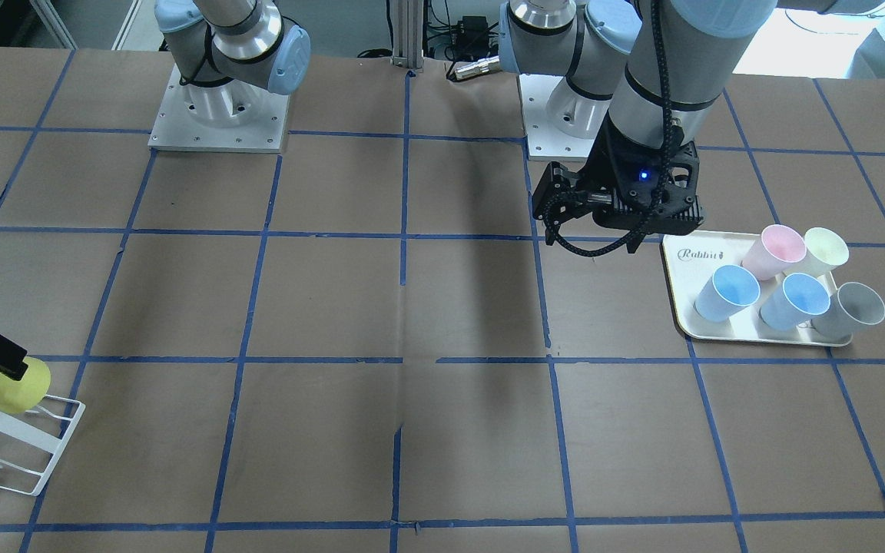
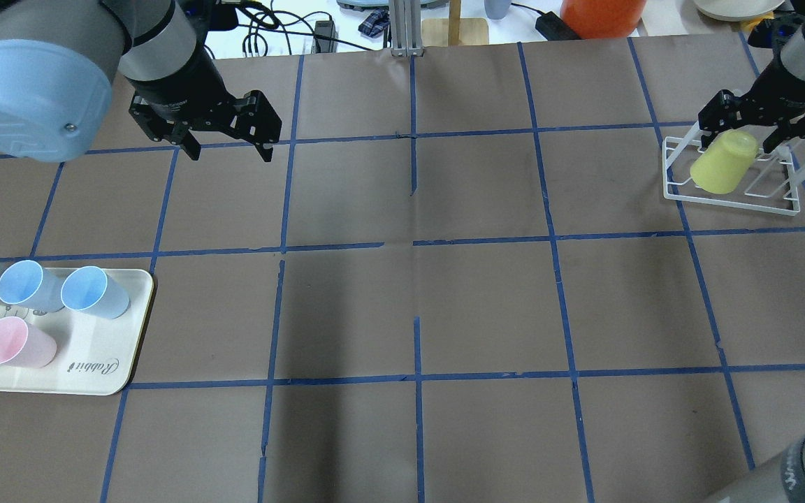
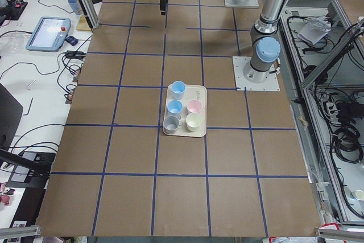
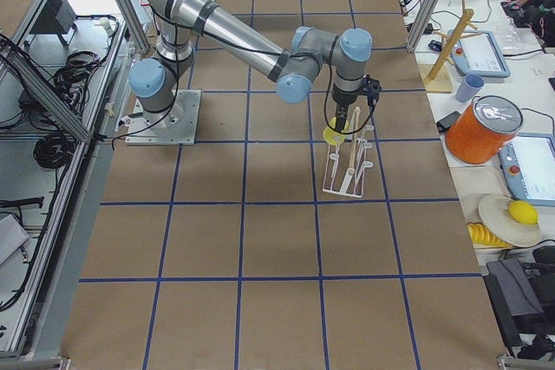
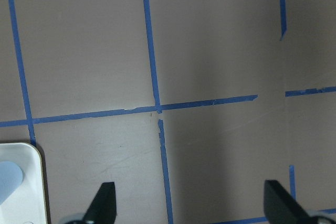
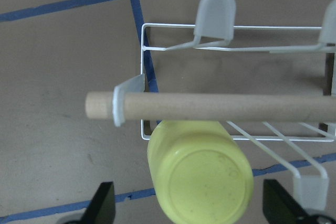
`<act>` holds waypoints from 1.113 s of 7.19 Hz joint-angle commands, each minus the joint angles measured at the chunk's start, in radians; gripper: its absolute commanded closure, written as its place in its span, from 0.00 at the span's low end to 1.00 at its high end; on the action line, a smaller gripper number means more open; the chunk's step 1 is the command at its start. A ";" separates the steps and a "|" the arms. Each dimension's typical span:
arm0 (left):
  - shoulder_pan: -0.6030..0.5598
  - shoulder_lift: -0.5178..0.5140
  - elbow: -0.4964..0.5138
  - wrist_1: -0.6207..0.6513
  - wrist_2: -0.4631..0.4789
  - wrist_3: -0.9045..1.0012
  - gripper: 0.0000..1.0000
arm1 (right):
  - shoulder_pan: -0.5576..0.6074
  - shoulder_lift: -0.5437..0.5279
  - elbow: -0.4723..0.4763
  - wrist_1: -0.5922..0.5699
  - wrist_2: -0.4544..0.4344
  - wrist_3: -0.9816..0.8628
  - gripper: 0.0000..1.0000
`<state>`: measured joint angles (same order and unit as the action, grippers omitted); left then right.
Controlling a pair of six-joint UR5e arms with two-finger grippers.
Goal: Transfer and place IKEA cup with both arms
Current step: 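Lower the right gripper around the yellow cup below the wooden dowel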
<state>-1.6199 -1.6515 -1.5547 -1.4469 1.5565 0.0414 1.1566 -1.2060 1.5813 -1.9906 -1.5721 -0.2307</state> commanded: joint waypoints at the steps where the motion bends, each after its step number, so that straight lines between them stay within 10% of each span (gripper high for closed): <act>1: 0.000 0.006 -0.004 0.000 -0.001 0.000 0.00 | 0.000 0.005 0.002 -0.007 0.001 -0.001 0.00; 8: 0.000 0.004 -0.004 0.000 -0.001 0.000 0.00 | 0.002 0.039 -0.006 -0.014 0.004 0.001 0.02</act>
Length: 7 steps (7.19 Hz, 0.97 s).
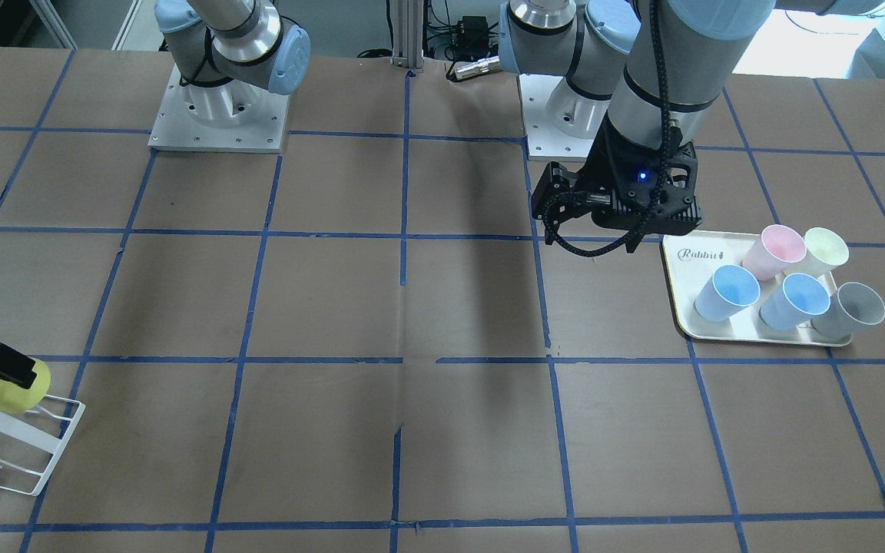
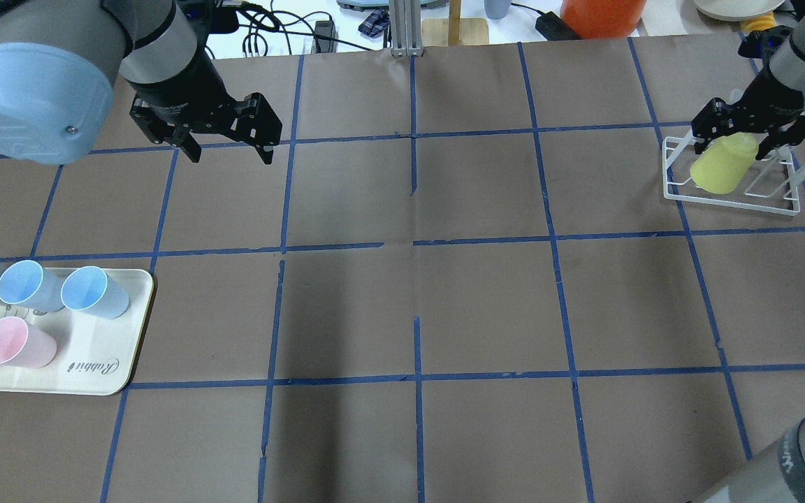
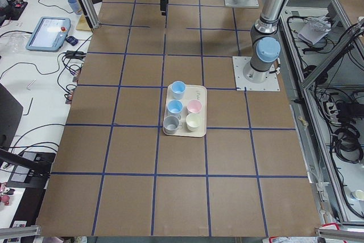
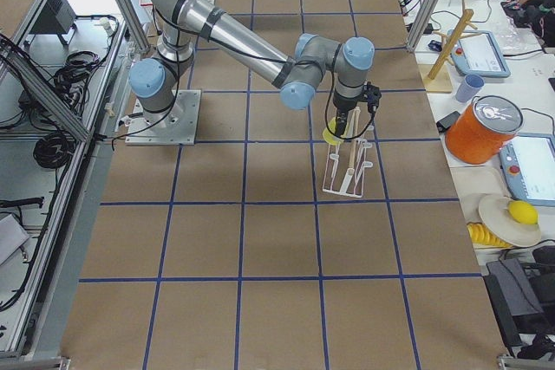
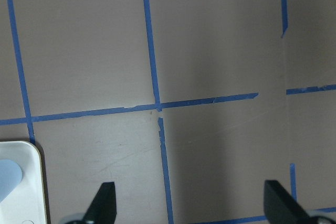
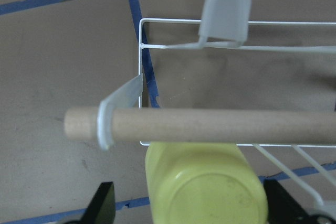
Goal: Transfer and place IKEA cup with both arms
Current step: 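Close the right gripper on the yellow cup's base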
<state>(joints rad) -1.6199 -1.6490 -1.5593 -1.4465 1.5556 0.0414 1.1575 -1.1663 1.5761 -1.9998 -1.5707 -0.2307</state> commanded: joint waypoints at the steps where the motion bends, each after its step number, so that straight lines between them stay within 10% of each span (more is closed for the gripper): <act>1: 0.005 0.000 0.001 0.000 0.000 0.002 0.00 | 0.001 0.007 0.001 -0.043 0.006 -0.001 0.03; 7: 0.008 0.003 0.001 0.000 -0.002 0.008 0.00 | 0.001 0.007 0.007 -0.045 0.000 0.001 0.12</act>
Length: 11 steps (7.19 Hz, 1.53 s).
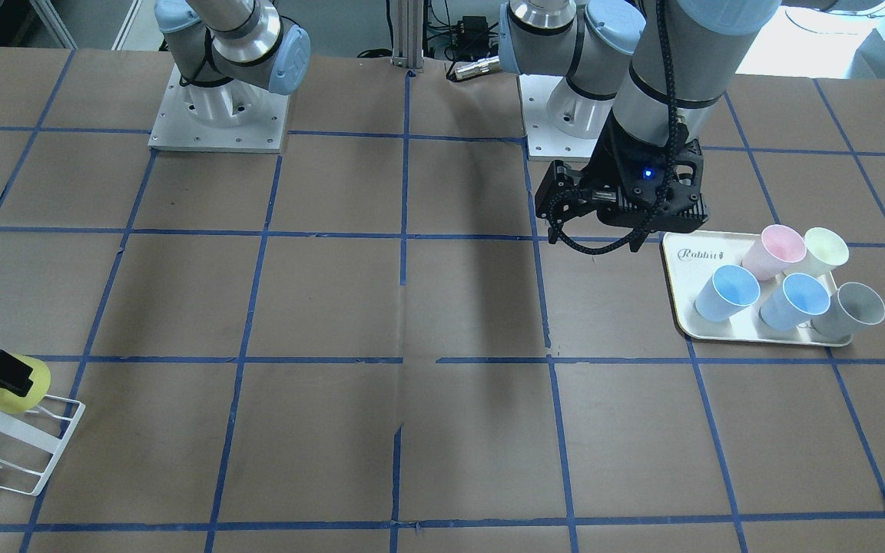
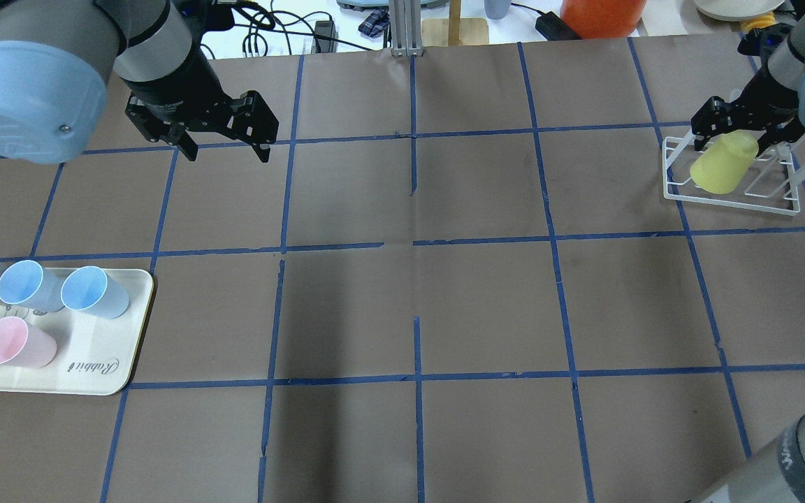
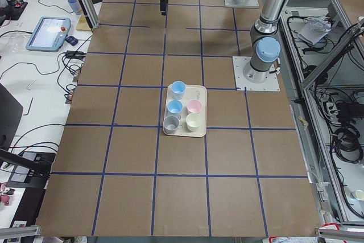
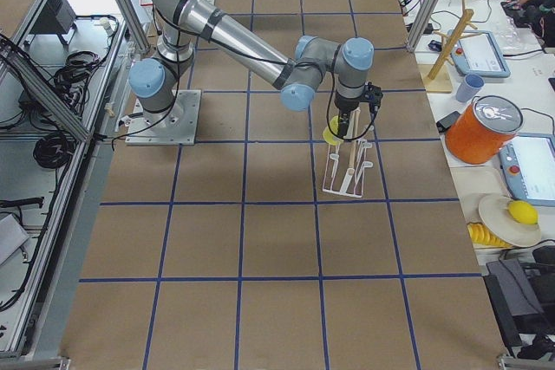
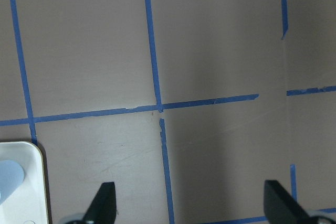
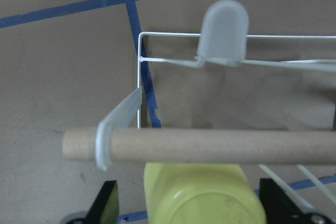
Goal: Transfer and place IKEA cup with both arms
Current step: 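Close the right gripper on the yellow cup's base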
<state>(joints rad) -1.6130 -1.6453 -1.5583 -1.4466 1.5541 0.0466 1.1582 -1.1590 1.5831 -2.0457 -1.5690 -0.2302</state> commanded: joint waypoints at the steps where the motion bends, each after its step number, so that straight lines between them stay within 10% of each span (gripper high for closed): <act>1: 0.002 -0.001 0.001 0.002 0.000 0.006 0.00 | 0.000 -0.001 -0.005 0.001 -0.002 0.000 0.19; 11: 0.002 -0.005 0.009 0.000 0.000 -0.005 0.00 | -0.002 0.001 0.008 0.015 -0.005 -0.009 0.17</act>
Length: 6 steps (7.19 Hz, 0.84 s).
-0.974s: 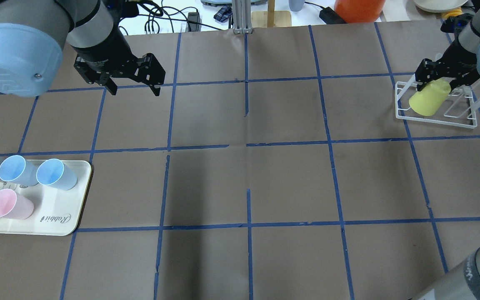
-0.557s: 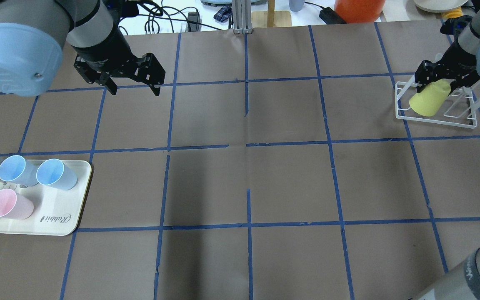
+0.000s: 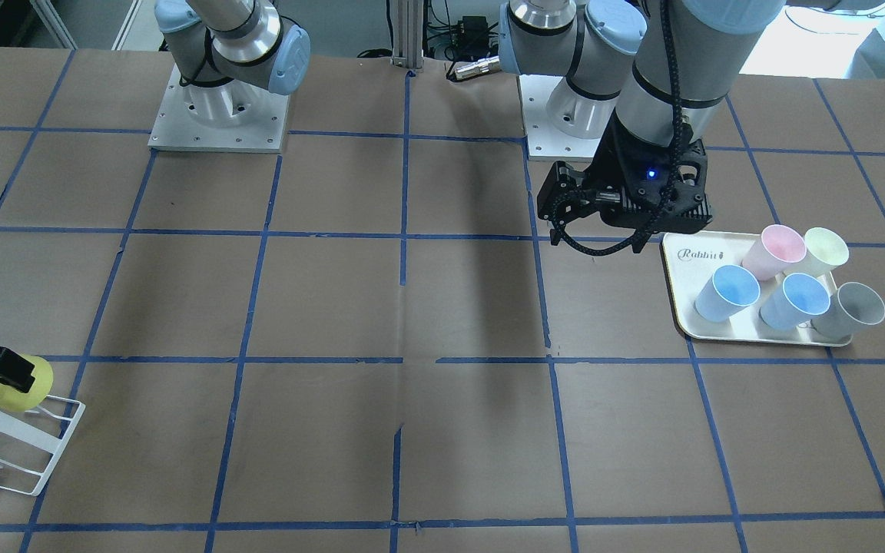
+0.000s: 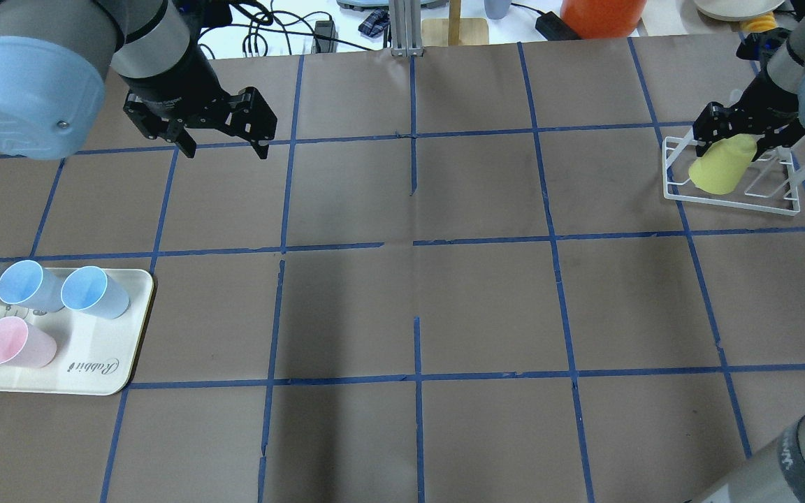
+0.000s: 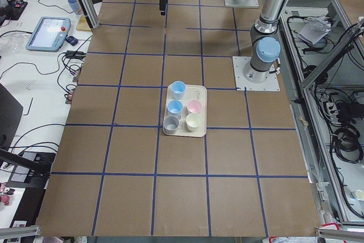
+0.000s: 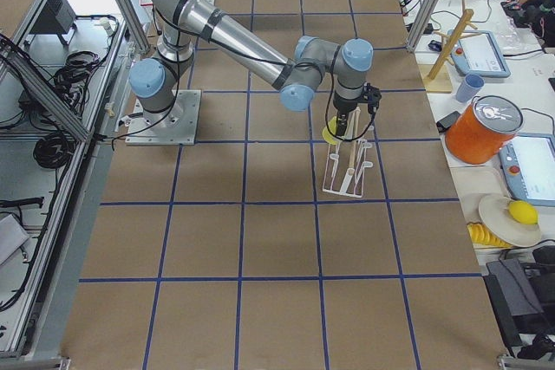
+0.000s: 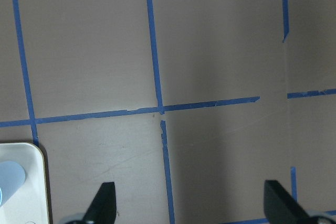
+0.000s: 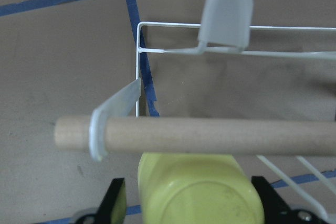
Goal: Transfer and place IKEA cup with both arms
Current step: 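Close the right gripper on the yellow cup's base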
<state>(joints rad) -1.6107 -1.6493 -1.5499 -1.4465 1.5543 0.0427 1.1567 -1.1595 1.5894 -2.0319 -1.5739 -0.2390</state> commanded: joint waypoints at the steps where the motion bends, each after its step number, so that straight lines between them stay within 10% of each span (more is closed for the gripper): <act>1: 0.000 -0.001 0.001 0.000 0.000 -0.001 0.00 | 0.000 0.001 0.003 0.002 -0.002 0.000 0.21; 6: 0.000 -0.001 0.001 0.000 0.001 -0.001 0.00 | 0.000 0.000 0.000 0.025 -0.002 0.000 0.58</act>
<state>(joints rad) -1.6107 -1.6505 -1.5493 -1.4465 1.5549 0.0416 1.1568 -1.1583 1.5909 -2.0076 -1.5752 -0.2393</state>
